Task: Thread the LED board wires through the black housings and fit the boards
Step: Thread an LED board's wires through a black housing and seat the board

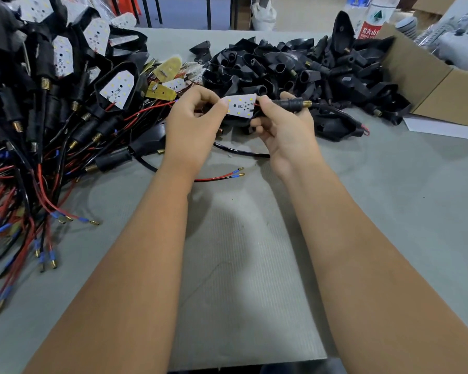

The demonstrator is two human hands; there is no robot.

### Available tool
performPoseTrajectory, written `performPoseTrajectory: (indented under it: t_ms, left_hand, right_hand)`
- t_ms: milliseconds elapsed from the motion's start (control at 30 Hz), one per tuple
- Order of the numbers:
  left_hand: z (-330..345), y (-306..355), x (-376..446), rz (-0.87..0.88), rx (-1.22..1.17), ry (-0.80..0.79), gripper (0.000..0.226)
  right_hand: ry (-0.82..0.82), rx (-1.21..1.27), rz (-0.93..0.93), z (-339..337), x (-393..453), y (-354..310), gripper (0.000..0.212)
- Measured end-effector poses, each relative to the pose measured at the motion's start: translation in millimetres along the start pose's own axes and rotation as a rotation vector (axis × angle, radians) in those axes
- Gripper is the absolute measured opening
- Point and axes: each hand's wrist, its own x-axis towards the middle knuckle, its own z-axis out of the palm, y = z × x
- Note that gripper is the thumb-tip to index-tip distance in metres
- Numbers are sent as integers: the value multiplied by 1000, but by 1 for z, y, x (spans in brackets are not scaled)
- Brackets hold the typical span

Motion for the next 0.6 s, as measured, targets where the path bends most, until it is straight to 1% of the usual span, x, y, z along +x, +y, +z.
performPoseTrajectory:
  t_ms: [100, 167, 300, 433, 600]
  left_hand:
    - [0, -1, 1, 14, 41, -13, 16]
    - [2, 0, 1, -19, 20, -8, 16]
    - [6, 2, 0, -144, -87, -34, 17]
    - [6, 7, 0, -256, -233, -12, 20]
    - [8, 13, -2, -333, -343, 1, 20]
  right_hand:
    - [5, 49, 17, -1, 0, 1, 38]
    - [2, 50, 18, -1, 0, 1, 38]
    - [1, 31, -2, -1, 0, 1, 39]
    - [1, 16, -17, -2, 0, 0, 41]
    - [14, 3, -40, -1, -1, 0, 43]
